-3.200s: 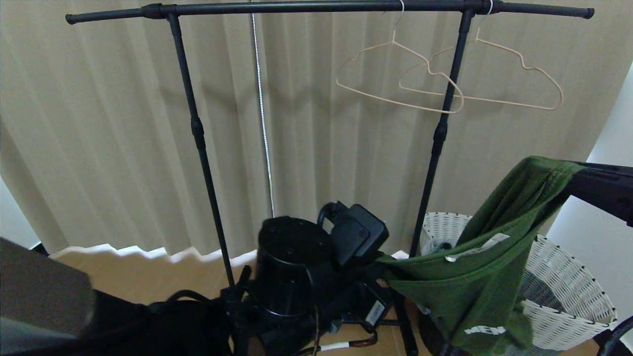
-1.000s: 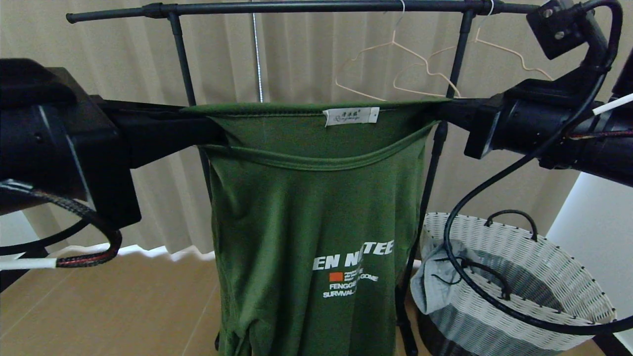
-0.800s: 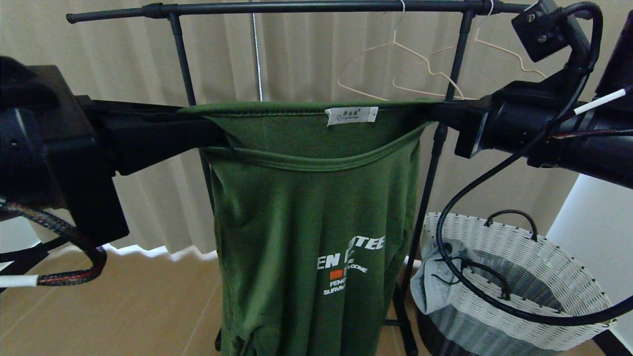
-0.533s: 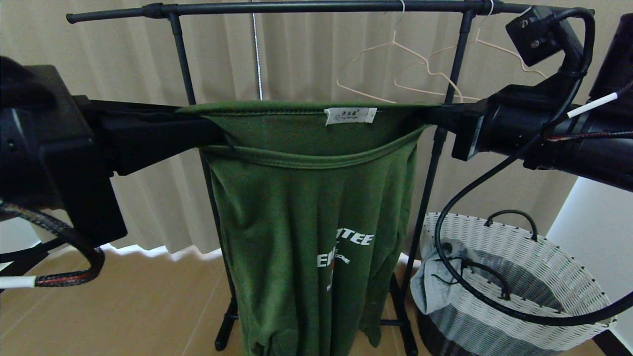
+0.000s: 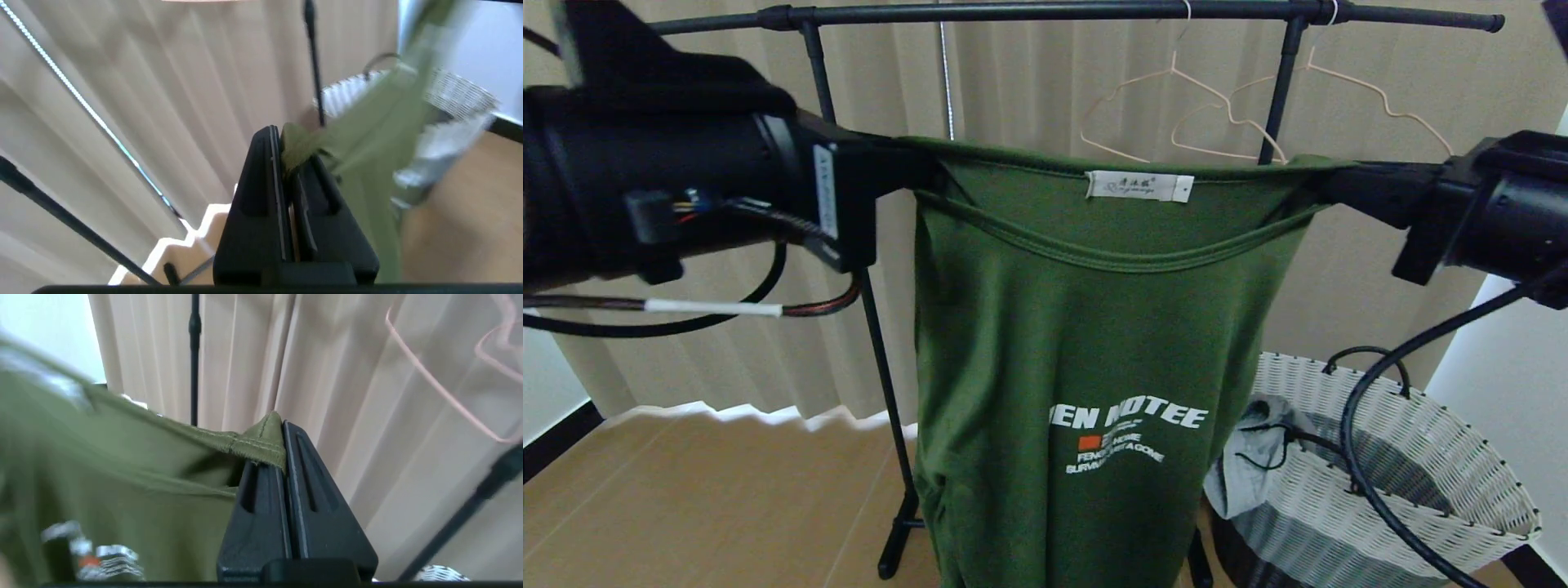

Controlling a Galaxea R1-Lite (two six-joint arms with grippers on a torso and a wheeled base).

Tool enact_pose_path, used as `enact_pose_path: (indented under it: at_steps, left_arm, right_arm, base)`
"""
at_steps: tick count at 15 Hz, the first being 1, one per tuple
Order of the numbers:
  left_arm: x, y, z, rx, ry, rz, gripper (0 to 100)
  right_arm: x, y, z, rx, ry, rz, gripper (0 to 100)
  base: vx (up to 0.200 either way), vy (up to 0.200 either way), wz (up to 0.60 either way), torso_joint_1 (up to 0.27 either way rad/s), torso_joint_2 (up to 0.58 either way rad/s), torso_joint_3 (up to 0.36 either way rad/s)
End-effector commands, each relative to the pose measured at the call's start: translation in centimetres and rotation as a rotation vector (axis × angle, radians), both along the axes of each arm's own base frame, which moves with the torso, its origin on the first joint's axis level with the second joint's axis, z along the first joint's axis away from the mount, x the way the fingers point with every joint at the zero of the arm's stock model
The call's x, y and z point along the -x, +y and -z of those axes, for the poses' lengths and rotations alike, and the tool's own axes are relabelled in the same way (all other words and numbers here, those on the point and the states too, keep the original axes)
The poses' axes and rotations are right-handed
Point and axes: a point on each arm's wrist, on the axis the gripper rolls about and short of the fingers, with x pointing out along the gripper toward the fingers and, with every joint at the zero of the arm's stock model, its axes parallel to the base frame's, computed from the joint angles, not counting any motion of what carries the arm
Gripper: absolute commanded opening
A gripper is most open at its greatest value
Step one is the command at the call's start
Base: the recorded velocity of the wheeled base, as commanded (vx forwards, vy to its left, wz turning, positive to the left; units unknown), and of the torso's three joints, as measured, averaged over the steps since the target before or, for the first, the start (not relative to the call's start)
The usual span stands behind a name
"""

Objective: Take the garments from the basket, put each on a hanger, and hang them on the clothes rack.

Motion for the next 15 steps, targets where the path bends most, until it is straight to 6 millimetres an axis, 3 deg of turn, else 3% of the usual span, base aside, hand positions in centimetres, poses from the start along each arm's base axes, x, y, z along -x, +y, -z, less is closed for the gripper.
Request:
enact_pose_path:
  at_steps: [1,3,7,11,15]
  left_arm:
    - [-4.6,-2.2,1.1,-0.023,0.030,-0.044,0]
    - [-7.1,-3.2,1.2,-0.011,0.016,-0.071,0]
    - [-10.0,-5.1,1.7,0.000,0.024,-0.075,0]
    - [-10.4,-5.4,1.7,0.007,0.027,-0.075,0]
    - [-8.9,-4.4,0.7,0.018,0.011,-0.073,0]
  right_arm:
    - [3.4,-1.8,-1.3,-0.026,-0.053,-0.001,0]
    - [4.9,-2.5,-1.6,-0.026,-0.053,-0.002,0]
    - [6.8,-3.4,-1.3,-0.023,-0.046,-0.008,0]
    - [7.1,-3.6,-1.2,-0.024,-0.048,-0.008,0]
    - [5.6,-2.8,-0.8,-0.004,-0.023,-0.004,0]
  base:
    - [0.000,0.000,0.00,0.000,0.00,0.000]
    - [0.000,0.000,0.00,0.000,0.00,0.000]
    - [0.000,0.000,0.00,0.000,0.00,0.000]
    - [0.000,0.000,0.00,0.000,0.00,0.000]
    - [0.000,0.000,0.00,0.000,0.00,0.000]
